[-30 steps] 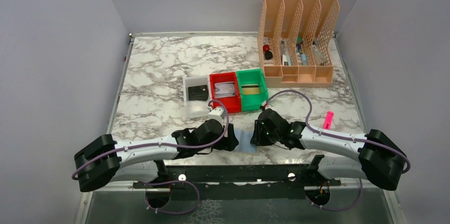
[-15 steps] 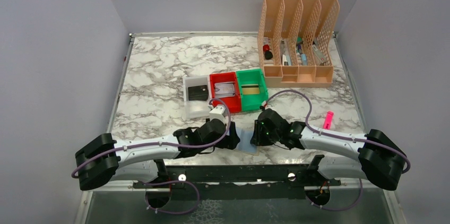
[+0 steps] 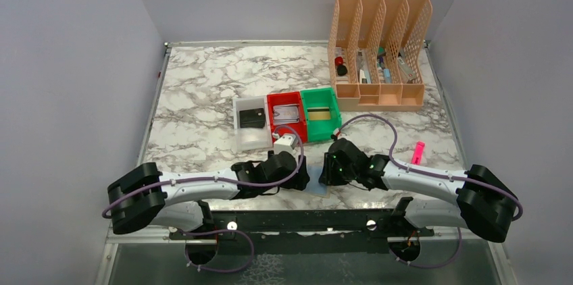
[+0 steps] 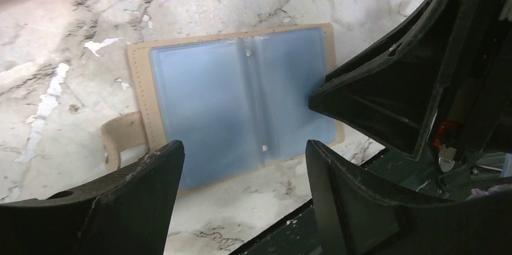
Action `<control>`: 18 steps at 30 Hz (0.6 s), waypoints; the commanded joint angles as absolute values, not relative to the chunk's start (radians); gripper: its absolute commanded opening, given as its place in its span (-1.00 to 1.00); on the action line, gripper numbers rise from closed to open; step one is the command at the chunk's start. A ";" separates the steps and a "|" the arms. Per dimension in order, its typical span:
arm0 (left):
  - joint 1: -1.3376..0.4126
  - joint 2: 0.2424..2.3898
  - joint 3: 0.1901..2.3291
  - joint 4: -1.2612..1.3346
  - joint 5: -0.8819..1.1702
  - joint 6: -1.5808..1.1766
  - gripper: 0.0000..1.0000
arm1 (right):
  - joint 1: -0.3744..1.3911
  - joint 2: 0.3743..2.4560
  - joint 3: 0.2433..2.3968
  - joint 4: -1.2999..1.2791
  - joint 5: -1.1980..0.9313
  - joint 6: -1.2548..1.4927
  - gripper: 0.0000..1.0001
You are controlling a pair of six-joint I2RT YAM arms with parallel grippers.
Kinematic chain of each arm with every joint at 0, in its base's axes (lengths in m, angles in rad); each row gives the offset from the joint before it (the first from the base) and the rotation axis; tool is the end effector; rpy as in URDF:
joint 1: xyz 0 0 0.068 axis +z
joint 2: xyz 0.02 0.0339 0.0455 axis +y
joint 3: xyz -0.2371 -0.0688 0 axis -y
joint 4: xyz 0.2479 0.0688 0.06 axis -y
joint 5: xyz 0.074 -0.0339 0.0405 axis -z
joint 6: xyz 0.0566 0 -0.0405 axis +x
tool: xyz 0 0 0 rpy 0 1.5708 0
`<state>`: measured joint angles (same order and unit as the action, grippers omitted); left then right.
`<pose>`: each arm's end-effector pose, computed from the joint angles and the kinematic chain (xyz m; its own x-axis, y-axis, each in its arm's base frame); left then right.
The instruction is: Take the credit cards out of the card holder
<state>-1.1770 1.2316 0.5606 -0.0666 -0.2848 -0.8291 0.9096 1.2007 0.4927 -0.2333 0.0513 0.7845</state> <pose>0.1173 -0.2410 0.1436 -0.7690 0.0064 -0.6393 0.3545 0.8364 -0.4180 0.1487 0.1864 0.1134 -0.8951 -0.0014 -0.4460 -0.1941 0.9016 0.3866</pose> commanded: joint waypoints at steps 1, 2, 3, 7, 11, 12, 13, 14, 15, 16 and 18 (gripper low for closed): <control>-1.183 1.298 0.558 0.036 -0.231 -0.830 0.52 | 0.908 1.198 0.505 -0.264 0.077 0.770 -0.30; -1.183 1.314 0.562 0.029 -0.237 -0.838 0.53 | 0.908 1.198 0.506 -0.264 0.077 0.770 -0.30; -1.184 1.331 0.566 0.019 -0.246 -0.845 0.52 | 0.907 1.196 0.506 -0.266 0.078 0.770 -0.30; -1.183 1.380 0.578 -0.024 -0.292 -0.862 0.53 | 0.908 1.181 0.512 -0.275 0.080 0.766 -0.29; -1.183 1.408 0.577 -0.035 -0.299 -0.867 0.52 | 0.908 1.157 0.526 -0.300 0.095 0.769 -0.24; -1.184 1.411 0.575 -0.034 -0.295 -0.869 0.51 | 0.908 1.152 0.527 -0.306 0.100 0.772 -0.22; -1.184 1.412 0.573 -0.035 -0.291 -0.870 0.50 | 0.908 1.148 0.528 -0.310 0.107 0.776 -0.21; -1.185 1.412 0.570 -0.035 -0.289 -0.872 0.48 | 0.908 1.147 0.528 -0.312 0.113 0.781 -0.20; -1.185 1.411 0.567 -0.035 -0.288 -0.874 0.47 | 0.908 1.147 0.525 -0.315 0.119 0.790 -0.19; -1.185 1.409 0.564 -0.035 -0.286 -0.875 0.47 | 0.908 1.150 0.523 -0.311 0.118 0.793 -0.18; -1.184 1.405 0.556 -0.030 -0.278 -0.875 0.45 | 0.908 1.161 0.512 -0.284 0.102 0.794 -0.18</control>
